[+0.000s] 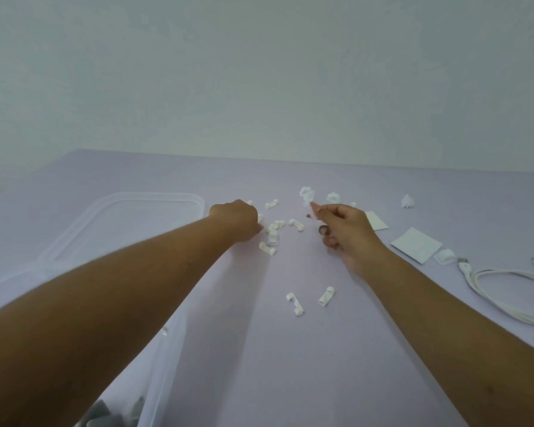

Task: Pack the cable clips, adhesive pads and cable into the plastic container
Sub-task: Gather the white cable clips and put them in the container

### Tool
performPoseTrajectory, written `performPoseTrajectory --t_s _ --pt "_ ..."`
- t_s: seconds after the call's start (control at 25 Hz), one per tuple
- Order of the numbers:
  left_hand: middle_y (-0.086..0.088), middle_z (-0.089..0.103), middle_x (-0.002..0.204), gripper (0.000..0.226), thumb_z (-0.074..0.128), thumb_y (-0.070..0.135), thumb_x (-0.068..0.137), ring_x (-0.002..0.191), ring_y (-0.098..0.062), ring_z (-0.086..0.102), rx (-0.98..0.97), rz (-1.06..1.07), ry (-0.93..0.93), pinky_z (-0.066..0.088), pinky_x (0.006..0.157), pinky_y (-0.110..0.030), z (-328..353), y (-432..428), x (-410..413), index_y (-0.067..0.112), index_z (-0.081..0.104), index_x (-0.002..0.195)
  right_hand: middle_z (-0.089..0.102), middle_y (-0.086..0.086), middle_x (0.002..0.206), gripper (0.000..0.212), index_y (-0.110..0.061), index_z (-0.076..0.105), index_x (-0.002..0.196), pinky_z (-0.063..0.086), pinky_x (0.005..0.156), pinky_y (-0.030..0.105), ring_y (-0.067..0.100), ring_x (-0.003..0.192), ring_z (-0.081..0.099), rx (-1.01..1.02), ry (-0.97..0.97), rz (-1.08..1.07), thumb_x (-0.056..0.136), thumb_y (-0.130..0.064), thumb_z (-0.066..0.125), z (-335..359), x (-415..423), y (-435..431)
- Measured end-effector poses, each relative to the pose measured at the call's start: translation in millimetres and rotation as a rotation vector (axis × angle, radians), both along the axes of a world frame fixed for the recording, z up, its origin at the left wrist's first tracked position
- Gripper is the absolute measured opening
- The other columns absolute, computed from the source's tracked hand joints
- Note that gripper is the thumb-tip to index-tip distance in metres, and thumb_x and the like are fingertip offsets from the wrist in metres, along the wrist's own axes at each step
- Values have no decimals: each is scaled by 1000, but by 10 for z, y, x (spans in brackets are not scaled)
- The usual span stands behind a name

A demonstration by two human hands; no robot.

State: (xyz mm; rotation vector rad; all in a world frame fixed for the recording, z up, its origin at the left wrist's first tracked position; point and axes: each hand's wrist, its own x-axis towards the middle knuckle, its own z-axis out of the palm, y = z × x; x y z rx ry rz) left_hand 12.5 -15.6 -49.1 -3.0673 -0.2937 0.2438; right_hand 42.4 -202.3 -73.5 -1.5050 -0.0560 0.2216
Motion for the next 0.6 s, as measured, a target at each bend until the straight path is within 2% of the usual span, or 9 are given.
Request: performPoseTrajectory --t_s 0.04,0.08,0.16,0.24,0.32,0.4,0.48,0.52,0.6 --pt "-10 60 96 38 34 37 101 82 -24 62 -181 63 34 38 63 -27 38 13 -7 9 58 109 65 4 83 14 -8 63 87 33 39 15 11 56 43 182 120 -7 86 -20 70 62 5 -45" --pt "-7 56 79 35 35 35 100 61 -20 56 -458 158 67 36 52 -23 85 34 -9 9 58 98 67 8 85 14 -6 63 91 33 37 14 11 56 43 308 193 -18 88 -18 67 112 21 -94" --pt "1 42 62 30 38 32 98 39 -10 36 -1137 391 88 24 38 -15 171 57 -16 11 53 83 67 12 87 16 -3 61 99 37 38 13 12 57 46 485 268 -42 90 -15 63 194 51 -189" --pt "4 38 57 26 40 30 97 36 -7 31 -1649 470 52 21 34 -13 242 93 -23 13 49 79 62 14 88 16 -2 62 103 43 42 15 14 60 50 615 310 -53 92 -12 58 265 47 -259" --pt "3 41 57 23 41 26 95 42 -8 33 -1997 432 -5 25 31 -13 311 91 -37 11 49 79 59 18 91 18 1 63 97 51 47 17 17 65 56 720 336 -66 94 -13 54 329 28 -312" --pt "-5 53 66 21 38 21 92 49 -11 44 -2209 424 -61 30 29 -14 372 51 -77 7 51 83 57 20 94 20 2 62 89 55 51 20 21 71 59 777 348 -94 95 -15 53 391 19 -364" --pt "-16 66 84 29 38 24 95 54 -18 58 -2294 442 -121 35 29 -14 405 11 -98 3 57 89 59 19 89 18 0 59 83 55 49 19 20 66 61 733 337 -122 94 -14 55 445 31 -412" --pt "-17 68 89 31 40 29 96 54 -20 62 -2303 441 -154 35 29 -13 420 -6 -102 4 58 89 61 17 87 17 -2 58 82 52 46 17 18 60 60 649 308 -137 94 -13 57 470 41 -431" --pt "-7 63 82 30 48 33 96 49 -15 60 -2236 446 -196 31 28 -11 430 -58 -97 10 56 79 61 10 85 9 -8 57 85 40 38 15 14 53 51 370 204 -178 93 -11 57 488 75 -457"
